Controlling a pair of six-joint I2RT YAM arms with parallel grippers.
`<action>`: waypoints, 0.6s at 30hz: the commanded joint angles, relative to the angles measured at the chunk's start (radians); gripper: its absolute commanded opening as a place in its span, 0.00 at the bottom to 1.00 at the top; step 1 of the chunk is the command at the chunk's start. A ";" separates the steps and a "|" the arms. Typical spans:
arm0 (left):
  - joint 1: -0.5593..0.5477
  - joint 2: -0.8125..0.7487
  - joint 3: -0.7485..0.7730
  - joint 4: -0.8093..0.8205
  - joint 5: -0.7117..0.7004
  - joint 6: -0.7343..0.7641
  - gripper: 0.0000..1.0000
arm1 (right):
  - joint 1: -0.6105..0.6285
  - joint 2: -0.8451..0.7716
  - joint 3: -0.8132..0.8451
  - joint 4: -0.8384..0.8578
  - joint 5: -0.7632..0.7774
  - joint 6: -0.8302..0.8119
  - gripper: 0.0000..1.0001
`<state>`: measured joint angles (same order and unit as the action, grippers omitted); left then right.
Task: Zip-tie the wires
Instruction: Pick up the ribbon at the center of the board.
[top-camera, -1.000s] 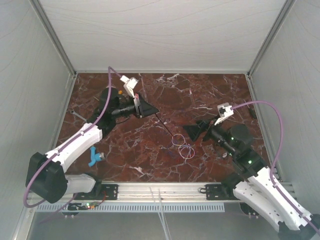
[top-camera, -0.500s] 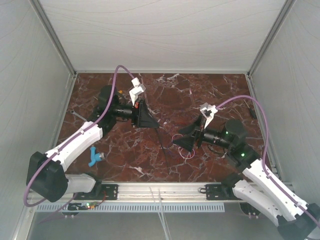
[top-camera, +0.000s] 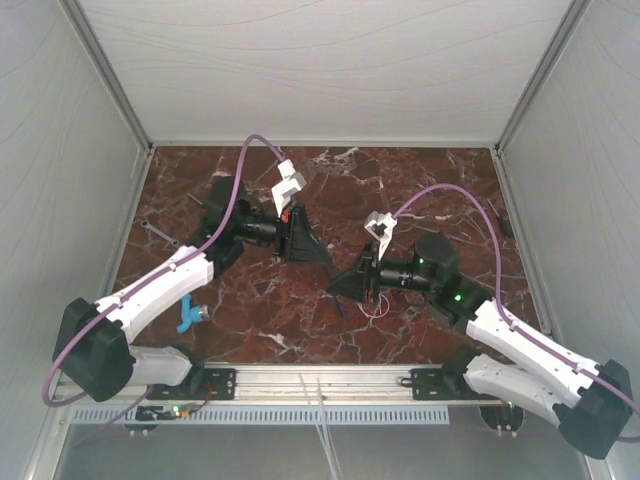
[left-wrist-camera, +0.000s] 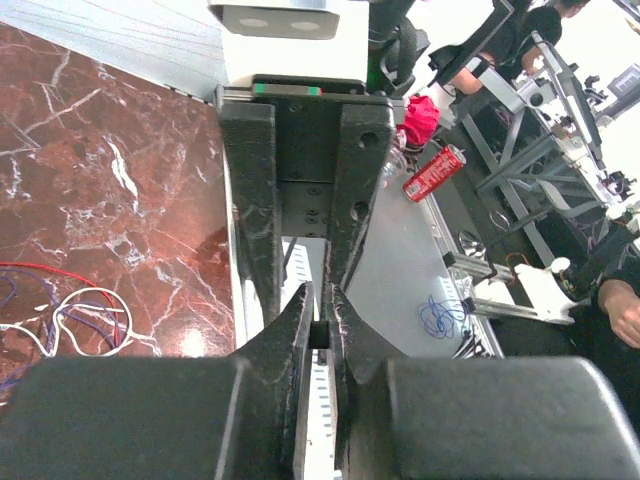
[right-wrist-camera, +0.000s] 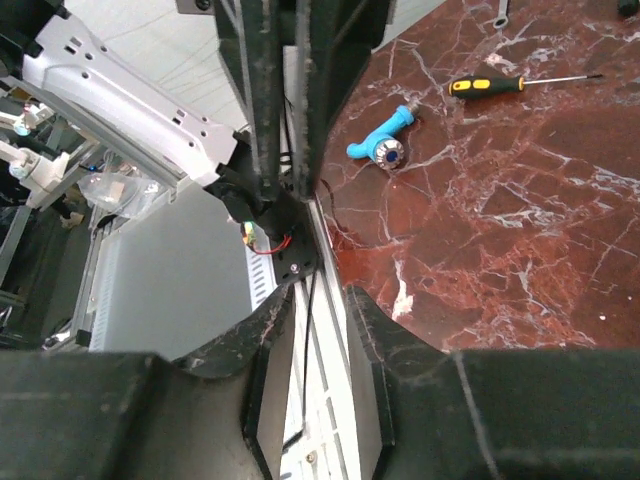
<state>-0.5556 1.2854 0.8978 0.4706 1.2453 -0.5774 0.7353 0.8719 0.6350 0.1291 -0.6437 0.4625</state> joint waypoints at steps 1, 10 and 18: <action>-0.003 0.006 0.038 0.059 -0.026 -0.002 0.00 | 0.026 -0.006 0.012 0.088 0.029 0.014 0.23; -0.032 0.000 0.013 0.120 -0.146 -0.056 0.51 | 0.056 -0.035 -0.032 0.150 0.123 0.042 0.00; -0.046 -0.136 -0.134 0.167 -0.374 -0.090 0.99 | 0.056 -0.142 -0.083 0.182 0.432 0.133 0.00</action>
<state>-0.5930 1.2232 0.8074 0.5442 0.9806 -0.6487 0.7856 0.7856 0.5751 0.2268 -0.3820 0.5365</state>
